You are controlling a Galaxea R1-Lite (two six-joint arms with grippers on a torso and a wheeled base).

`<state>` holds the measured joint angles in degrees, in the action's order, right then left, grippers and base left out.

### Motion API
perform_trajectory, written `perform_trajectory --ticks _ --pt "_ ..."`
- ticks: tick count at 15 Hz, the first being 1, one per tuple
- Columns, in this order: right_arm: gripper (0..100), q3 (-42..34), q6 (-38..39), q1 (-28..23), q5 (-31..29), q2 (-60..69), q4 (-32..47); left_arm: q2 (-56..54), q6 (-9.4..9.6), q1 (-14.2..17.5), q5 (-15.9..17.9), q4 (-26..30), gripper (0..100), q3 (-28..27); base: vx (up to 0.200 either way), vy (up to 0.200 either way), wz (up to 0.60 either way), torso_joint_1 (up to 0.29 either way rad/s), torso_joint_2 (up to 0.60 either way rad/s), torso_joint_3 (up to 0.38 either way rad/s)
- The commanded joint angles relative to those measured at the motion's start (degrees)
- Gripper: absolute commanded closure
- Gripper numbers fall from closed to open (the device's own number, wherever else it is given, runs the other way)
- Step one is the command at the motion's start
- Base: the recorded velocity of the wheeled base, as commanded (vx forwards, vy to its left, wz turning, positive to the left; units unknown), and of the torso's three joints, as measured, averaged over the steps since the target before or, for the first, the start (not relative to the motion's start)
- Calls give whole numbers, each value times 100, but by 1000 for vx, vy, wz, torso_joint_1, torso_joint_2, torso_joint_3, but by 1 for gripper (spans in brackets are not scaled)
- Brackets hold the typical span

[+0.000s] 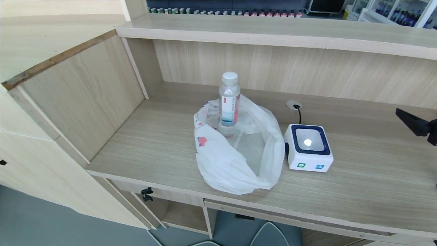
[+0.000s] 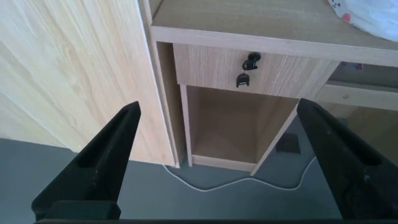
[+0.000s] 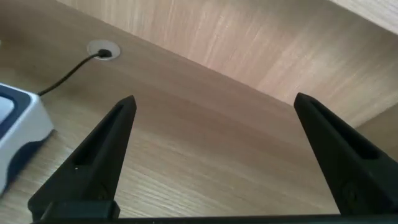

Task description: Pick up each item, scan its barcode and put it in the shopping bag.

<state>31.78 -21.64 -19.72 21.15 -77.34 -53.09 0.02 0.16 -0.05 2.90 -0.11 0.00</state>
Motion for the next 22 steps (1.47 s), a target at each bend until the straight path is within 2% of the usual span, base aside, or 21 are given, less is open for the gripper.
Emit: perform_trajectory --ticks 1,9,16,19,20,22 --pt "0 83 90 -111 12 87 9 -2 2 5 0 -7 0 0 0 0 0 -61 261 193" --pt "0 -128 186 -137 65 430 -79 -2 2 -4 0 -7 0 0 0 0 0 -7 29 23" --pt "0 -234 178 -172 91 439 -52 -2 2 5 0 -7 0 -9 0 0 0 116 -433 -313" --pt "0 -867 -139 -954 -94 377 334 -2 2 -4 0 -7 0 0 0 0 0 180 -561 -380" --pt "0 -1165 -288 -1227 -366 272 484 -2 -7 5 0 -7 0 0 0 0 0 207 -588 -383" --pt "0 -1236 -280 -1367 -621 61 642 -2 2 5 0 -7 0 0 0 0 0 220 -615 -398"
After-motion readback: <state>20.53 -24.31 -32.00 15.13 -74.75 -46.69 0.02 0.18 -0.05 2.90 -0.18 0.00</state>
